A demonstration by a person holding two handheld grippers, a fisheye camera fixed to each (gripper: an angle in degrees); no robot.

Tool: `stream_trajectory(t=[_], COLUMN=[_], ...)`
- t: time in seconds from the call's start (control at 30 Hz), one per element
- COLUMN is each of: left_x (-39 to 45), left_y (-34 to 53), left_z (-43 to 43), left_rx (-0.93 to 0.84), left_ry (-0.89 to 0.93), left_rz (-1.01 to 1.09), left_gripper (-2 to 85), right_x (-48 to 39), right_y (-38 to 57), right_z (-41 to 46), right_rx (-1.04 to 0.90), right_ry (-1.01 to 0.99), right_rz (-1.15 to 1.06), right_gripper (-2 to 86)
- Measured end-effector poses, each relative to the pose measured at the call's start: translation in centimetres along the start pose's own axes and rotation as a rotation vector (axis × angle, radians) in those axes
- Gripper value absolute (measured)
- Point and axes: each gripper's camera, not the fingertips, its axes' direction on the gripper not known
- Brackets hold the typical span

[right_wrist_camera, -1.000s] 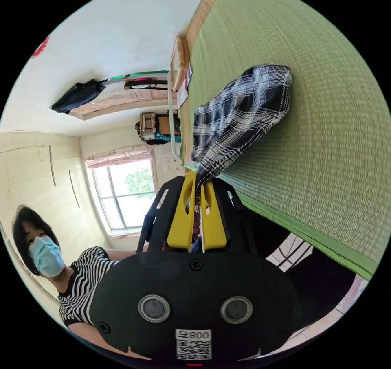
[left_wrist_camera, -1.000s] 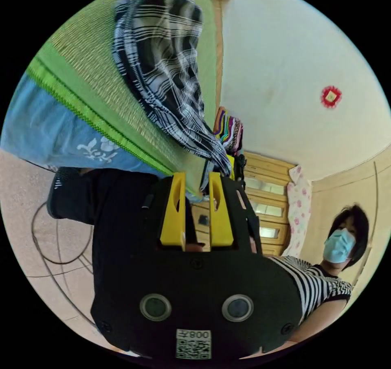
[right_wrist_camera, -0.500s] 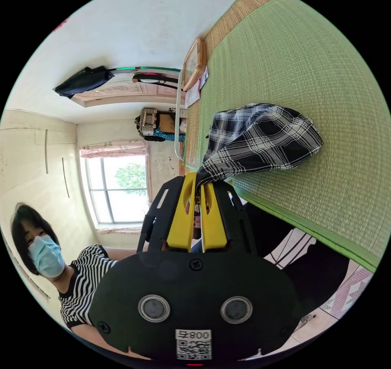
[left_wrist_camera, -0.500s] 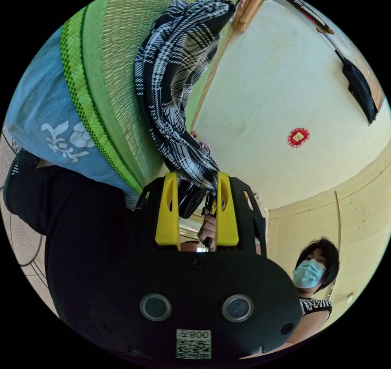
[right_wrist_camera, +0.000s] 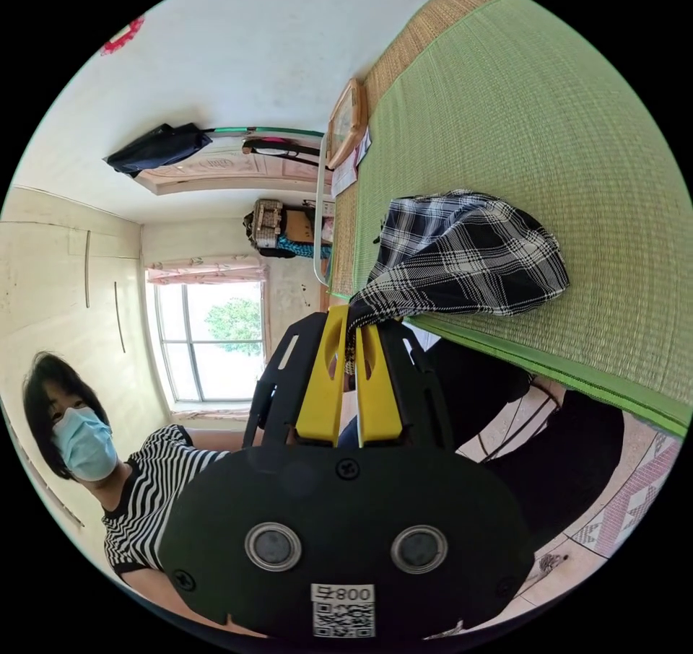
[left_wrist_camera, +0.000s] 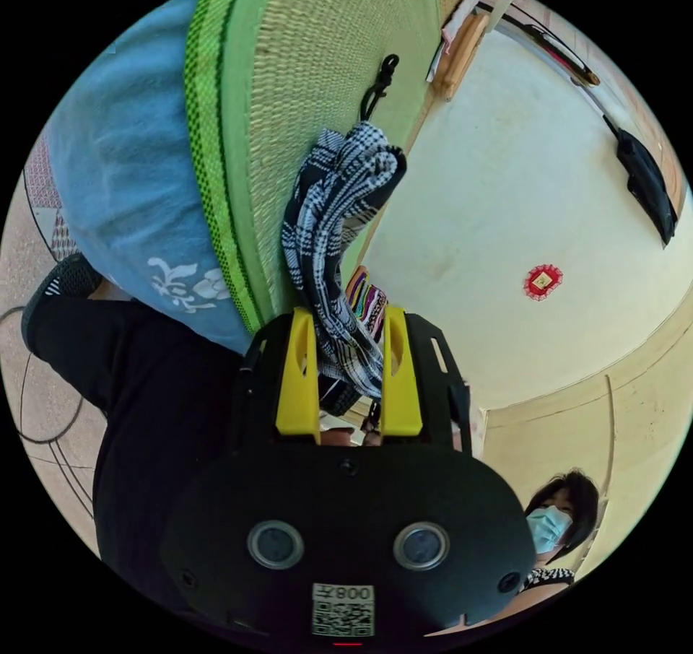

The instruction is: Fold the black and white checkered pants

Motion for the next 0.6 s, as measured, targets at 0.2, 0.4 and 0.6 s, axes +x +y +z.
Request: stream_trajectory(t=[0.2, 0.4, 0.6], left_x=[0.6, 0.7, 2.1], left_y=[-0.7, -0.4, 1.2], left_z=[1.4, 5.6, 10.3], left_rx=[0.04, 0.001, -0.059], left_ry=[-0.101, -0.152, -0.189], left_rz=[0.008, 0.028, 0.092], left_gripper=[11.0, 6.3, 4.1], right_x=[1.2, 3.0, 4.3], right_y=[3.8, 7.8, 11.6], right_z=[-3.2, -6.5, -9.6], right_rx=[0.041, 0.095, 0.138], right_ry=[-0.003, -0.016, -0.017], right_rz=[0.008, 0.042, 0.051], right_gripper=[0.1, 0.1, 0.1])
